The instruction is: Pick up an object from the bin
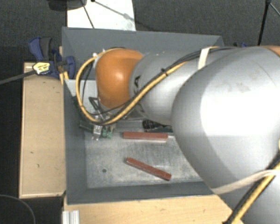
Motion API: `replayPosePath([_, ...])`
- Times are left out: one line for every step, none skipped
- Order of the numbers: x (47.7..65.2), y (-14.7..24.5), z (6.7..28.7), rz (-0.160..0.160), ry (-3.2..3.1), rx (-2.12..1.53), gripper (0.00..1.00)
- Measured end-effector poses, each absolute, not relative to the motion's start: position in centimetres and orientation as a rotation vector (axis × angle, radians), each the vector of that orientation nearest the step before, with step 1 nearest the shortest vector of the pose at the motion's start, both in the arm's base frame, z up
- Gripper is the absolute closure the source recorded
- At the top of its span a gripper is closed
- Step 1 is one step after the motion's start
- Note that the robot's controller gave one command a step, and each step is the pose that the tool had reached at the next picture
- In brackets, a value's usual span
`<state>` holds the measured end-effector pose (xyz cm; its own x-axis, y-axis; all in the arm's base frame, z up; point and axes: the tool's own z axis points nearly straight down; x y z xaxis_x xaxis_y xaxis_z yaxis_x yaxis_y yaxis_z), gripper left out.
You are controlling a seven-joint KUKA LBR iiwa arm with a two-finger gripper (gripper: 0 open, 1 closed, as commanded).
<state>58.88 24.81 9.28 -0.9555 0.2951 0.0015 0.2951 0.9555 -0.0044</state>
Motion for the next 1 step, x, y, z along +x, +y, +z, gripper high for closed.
replayPosePath([59.08,24.96,10.59,-0.002,-3.111,-0.469,1.00])
